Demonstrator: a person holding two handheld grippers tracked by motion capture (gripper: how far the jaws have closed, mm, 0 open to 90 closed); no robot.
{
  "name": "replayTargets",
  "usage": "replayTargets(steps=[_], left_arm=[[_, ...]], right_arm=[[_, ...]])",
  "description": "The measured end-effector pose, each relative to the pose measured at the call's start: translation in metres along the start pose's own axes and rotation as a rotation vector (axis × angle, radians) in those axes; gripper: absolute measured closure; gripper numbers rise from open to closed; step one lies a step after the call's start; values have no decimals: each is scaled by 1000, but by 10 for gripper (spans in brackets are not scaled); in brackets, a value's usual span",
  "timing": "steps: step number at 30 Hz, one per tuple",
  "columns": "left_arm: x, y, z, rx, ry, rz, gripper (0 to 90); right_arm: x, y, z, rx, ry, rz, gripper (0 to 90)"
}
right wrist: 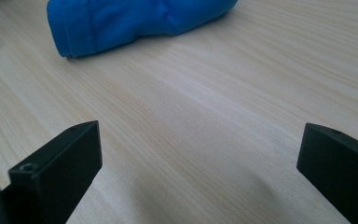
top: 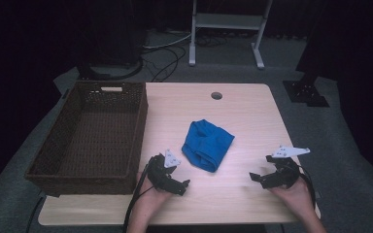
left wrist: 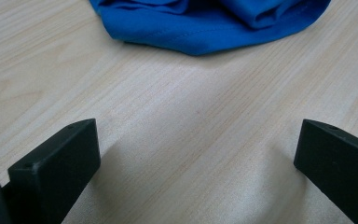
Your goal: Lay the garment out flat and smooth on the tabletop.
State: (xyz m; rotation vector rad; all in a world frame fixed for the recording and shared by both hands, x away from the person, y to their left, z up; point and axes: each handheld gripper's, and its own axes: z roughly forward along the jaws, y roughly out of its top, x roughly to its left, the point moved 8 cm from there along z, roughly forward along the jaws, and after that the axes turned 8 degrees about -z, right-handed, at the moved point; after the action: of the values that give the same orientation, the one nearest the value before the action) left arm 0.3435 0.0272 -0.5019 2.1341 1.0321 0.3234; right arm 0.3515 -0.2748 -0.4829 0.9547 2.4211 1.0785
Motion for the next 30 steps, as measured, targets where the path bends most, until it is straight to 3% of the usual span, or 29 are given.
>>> replayTargets(steps=[30], left_arm=[[0,0,0,-1,-8,5,0]], right_arm=[[3,28,13,-20,32,-32,0]])
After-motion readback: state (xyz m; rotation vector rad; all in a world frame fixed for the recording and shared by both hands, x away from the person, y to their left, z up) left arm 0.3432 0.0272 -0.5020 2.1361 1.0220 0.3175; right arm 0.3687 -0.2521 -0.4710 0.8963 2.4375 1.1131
